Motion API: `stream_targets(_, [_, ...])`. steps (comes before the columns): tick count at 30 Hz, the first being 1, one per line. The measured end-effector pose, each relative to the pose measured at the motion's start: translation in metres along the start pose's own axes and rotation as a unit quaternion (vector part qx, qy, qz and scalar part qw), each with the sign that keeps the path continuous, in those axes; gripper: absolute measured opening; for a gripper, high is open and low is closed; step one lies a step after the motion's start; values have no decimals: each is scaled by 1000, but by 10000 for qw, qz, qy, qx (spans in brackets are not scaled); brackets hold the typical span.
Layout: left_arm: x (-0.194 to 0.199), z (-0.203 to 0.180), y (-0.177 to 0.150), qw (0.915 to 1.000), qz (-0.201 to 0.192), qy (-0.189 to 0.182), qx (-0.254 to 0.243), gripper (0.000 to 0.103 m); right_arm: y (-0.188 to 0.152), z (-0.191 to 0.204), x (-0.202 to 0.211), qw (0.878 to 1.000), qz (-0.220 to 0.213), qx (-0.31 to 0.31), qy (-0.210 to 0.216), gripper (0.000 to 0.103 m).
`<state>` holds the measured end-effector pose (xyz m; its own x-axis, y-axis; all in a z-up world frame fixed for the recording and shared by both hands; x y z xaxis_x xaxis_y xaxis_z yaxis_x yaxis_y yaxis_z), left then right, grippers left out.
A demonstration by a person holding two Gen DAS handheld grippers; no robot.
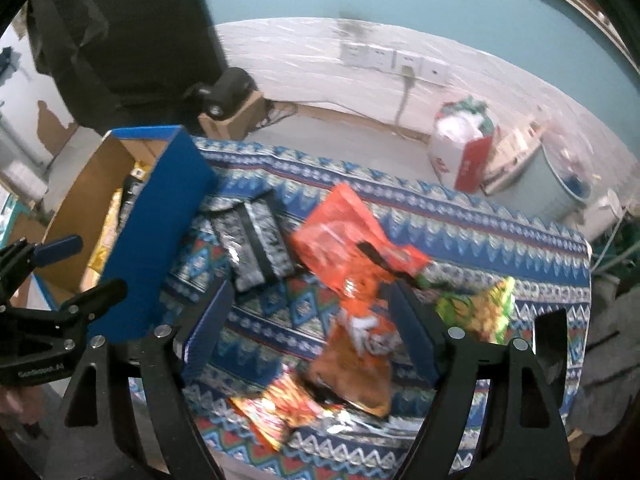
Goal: Organize snacks
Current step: 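Release the yellow pack and black bag into the box, withdraw both tools, then grasp the black snack bag with left tool while right tool grasps orange Thai-text chip bag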
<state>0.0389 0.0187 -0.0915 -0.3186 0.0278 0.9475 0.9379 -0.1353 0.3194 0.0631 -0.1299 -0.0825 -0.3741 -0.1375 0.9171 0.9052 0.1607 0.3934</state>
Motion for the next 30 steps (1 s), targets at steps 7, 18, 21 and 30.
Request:
stream_targets(7, [-17,-19,-2,9997,183,48,-167,82,-17,-29,-12,9995,174,-224,-101,80])
stream_targets(18, [-56,-34,-11,9974,647,121,-293,82,-37,-53,-56,9960,668,-581,-79,80])
stream_targets(21, [-66,-38,-12,9963,759,192,-350,82,-37,-54,-64,9954,712,-631,-100,80])
stream_targets(30, [-84,-39,-8,9946,977,195,-290,82,-39,-54,-95,9927,946,-746,-88,80])
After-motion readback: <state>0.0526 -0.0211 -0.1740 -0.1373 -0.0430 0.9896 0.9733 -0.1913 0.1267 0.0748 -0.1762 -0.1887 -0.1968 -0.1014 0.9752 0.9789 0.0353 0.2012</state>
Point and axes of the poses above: each gripper's, at about its wrist camera, not at the fingertips, and x roughly against the way its jaws point, z to its left, y to its top, the point moved 1 cm from there along -x, roughly the way its jaws point, and after that the axes turned 7 degrees about z, right-handed, at the moved point
